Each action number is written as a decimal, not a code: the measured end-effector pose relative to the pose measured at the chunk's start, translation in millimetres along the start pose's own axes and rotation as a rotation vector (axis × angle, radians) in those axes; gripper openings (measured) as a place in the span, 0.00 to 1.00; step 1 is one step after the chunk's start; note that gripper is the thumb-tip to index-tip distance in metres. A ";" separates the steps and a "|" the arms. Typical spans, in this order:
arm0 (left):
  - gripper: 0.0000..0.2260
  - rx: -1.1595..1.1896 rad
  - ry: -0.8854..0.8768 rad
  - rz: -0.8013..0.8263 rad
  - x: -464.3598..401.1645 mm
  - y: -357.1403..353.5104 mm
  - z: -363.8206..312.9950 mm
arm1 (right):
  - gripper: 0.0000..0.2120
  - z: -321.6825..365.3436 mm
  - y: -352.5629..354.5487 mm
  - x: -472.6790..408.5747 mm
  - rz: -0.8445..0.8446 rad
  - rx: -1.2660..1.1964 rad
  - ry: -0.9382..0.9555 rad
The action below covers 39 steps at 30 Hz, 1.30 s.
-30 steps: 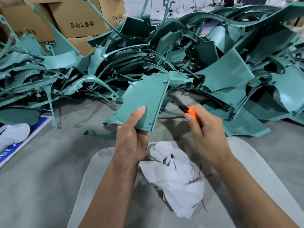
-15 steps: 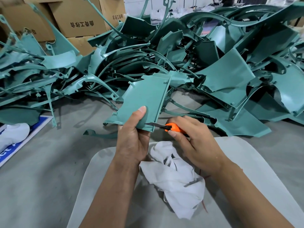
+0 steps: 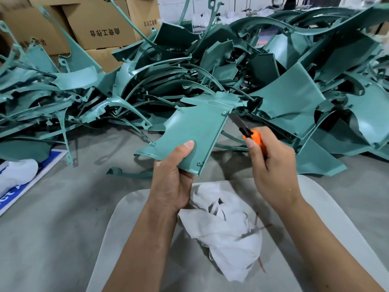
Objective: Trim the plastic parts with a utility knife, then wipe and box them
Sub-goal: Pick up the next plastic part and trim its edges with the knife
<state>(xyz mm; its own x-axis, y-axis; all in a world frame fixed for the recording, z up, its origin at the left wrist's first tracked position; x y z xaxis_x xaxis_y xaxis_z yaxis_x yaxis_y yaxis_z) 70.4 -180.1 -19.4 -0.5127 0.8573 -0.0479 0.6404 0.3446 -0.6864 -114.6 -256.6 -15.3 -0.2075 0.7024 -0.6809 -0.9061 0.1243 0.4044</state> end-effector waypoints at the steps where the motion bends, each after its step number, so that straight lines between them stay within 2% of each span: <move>1: 0.25 -0.002 -0.001 0.004 -0.2 0.6 -0.5 | 0.10 -2.8 0.7 -1.4 -0.026 0.021 -0.034; 6: 0.22 -0.050 -0.052 0.044 -0.1 0.7 -2.1 | 0.14 -26.1 8.5 -7.3 -0.115 0.044 -0.309; 8: 0.21 -0.097 -0.094 -0.014 1.2 1.2 0.2 | 0.16 -27.3 11.0 -6.8 -0.133 -0.119 -0.343; 10: 0.22 -0.170 -0.150 -0.062 2.7 1.4 2.9 | 0.19 -20.6 9.8 -5.1 -0.119 -0.406 -0.389; 12: 0.22 -0.234 -0.207 -0.070 4.6 -0.7 4.3 | 0.21 -15.6 2.4 -1.4 -0.006 -0.665 -0.474; 14: 0.19 -0.305 -0.280 -0.048 4.8 -1.5 3.7 | 0.20 -9.7 -8.2 4.6 0.169 -0.789 -0.551; 16: 0.14 -0.433 -0.387 -0.005 5.5 -4.4 1.4 | 0.20 -1.3 -17.8 10.2 0.268 -0.927 -0.581; 18: 0.16 -0.557 -0.456 0.021 8.9 -6.8 1.7 | 0.15 7.4 -22.6 12.4 0.250 -1.036 -0.590; 20: 0.16 -0.646 -0.472 0.050 11.2 -6.7 3.4 | 0.09 9.1 -23.5 12.0 0.185 -1.032 -0.613; 22: 0.18 -0.690 -0.362 0.219 11.6 -8.6 5.8 | 0.04 1.5 -22.0 11.2 0.104 -0.958 -0.648; 24: 0.21 -0.614 -0.114 0.524 13.9 -11.1 9.2 | 0.03 -9.7 -18.9 10.6 0.015 -0.904 -0.684; 25: 0.23 -0.574 -0.014 0.624 16.1 -12.3 9.5 | 0.04 -14.0 -17.0 9.7 -0.022 -0.872 -0.687; 27: 0.20 -0.547 0.071 0.626 15.2 -13.1 9.2 | 0.07 -21.3 -13.7 8.2 -0.078 -0.775 -0.676; 30: 0.07 -0.370 0.129 0.450 10.3 -13.5 5.0 | 0.10 -31.1 -10.9 6.9 -0.122 -0.695 -0.691; 31: 0.07 -0.284 0.180 0.423 9.8 -14.4 2.8 | 0.10 -33.3 -10.1 6.7 -0.126 -0.681 -0.702; 33: 0.21 -0.189 0.290 0.459 9.6 -10.9 -1.8 | 0.13 -36.1 -9.3 6.4 -0.120 -0.660 -0.703; 35: 0.33 -0.204 0.352 0.545 8.3 -5.8 -5.4 | 0.15 -35.9 -6.2 4.5 -0.104 -0.601 -0.676; 39: 0.42 -0.146 0.465 0.741 9.4 2.4 -9.2 | 0.14 -35.5 6.0 -4.8 -0.066 -0.352 -0.553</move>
<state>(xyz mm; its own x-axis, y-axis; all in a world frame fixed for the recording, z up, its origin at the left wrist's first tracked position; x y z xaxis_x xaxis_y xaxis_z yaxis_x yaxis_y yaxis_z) 72.4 -167.7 -14.8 0.3263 0.9374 -0.1217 0.7988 -0.3423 -0.4947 -132.1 -284.1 -31.3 -0.0121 0.9694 -0.2452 -0.9964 0.0089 0.0843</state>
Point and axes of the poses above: each hand's wrist, its own x-axis away from the middle knuckle, its own y-axis out of the back of the hand, z = x × y, the point moved 4 cm from there along -x, towards the middle knuckle, and after that the axes turned 2 degrees about -y, right-handed, at the moved point
